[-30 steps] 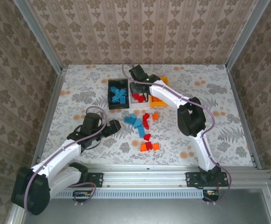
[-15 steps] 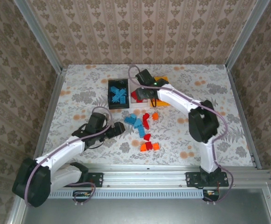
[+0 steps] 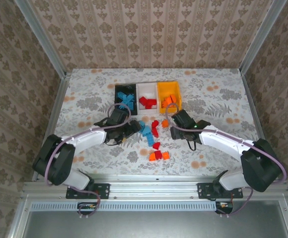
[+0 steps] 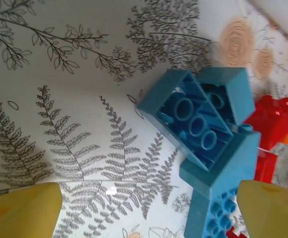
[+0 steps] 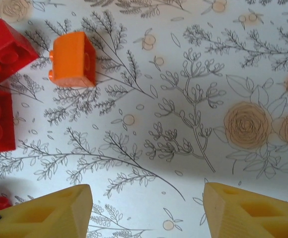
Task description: Sort the legos into containers by color
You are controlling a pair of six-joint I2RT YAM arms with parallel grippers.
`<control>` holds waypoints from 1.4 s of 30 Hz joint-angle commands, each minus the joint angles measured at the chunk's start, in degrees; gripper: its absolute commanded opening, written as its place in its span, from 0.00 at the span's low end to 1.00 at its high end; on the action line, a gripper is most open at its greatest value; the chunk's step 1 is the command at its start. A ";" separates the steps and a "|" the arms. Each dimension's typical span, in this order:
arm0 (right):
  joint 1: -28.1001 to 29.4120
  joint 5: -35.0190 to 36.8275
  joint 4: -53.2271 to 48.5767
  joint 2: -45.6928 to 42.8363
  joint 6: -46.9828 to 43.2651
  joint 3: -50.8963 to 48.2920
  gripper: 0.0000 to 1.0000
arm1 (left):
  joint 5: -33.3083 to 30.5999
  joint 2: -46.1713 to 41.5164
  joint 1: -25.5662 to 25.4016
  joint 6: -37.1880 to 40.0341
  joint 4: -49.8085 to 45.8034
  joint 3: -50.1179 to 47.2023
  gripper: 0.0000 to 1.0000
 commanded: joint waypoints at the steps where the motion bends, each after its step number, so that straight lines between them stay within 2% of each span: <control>1: -0.20 -1.76 3.94 -1.46 2.36 -0.91 0.62 | -1.13 1.63 -0.50 -7.01 -0.49 3.04 0.91; 4: -0.20 -3.21 7.68 2.27 2.72 -0.35 0.62 | -2.85 0.55 -0.46 -5.90 -1.08 3.13 0.91; 9: -0.21 -6.72 10.82 13.26 1.26 7.69 0.64 | -3.44 -4.07 1.34 -3.60 -1.84 0.09 0.93; 14: -0.43 -5.93 10.94 21.45 0.12 12.42 0.64 | -2.84 -10.74 3.99 -2.06 -1.40 -5.55 0.95; 21: -1.17 -4.05 10.98 28.53 -1.92 16.15 0.53 | -2.04 -18.49 6.38 1.53 -0.85 -10.76 0.96; 26: -1.43 -2.44 11.41 30.41 -3.03 17.63 0.36 | -2.43 -22.13 7.91 3.05 -0.88 -12.53 0.97; 29: -1.35 -1.42 10.62 28.34 -3.12 17.27 0.29 | -2.17 -23.46 8.58 3.93 -1.22 -13.51 0.97; 34: -1.43 1.79 8.43 18.50 -3.27 15.44 0.27 | -1.62 -25.14 10.58 5.09 -1.16 -15.15 0.98; 37: -2.40 2.16 6.35 16.12 -4.89 18.07 0.28 | -0.78 -25.85 10.75 4.35 0.54 -17.02 0.98; 39: -4.29 1.41 5.79 17.12 -5.92 21.32 0.28 | -0.17 -26.40 10.74 4.32 0.71 -17.43 0.98; 42: -7.58 0.09 2.16 24.61 -8.71 30.85 0.29 | 1.16 -27.75 10.74 5.26 0.37 -17.45 0.98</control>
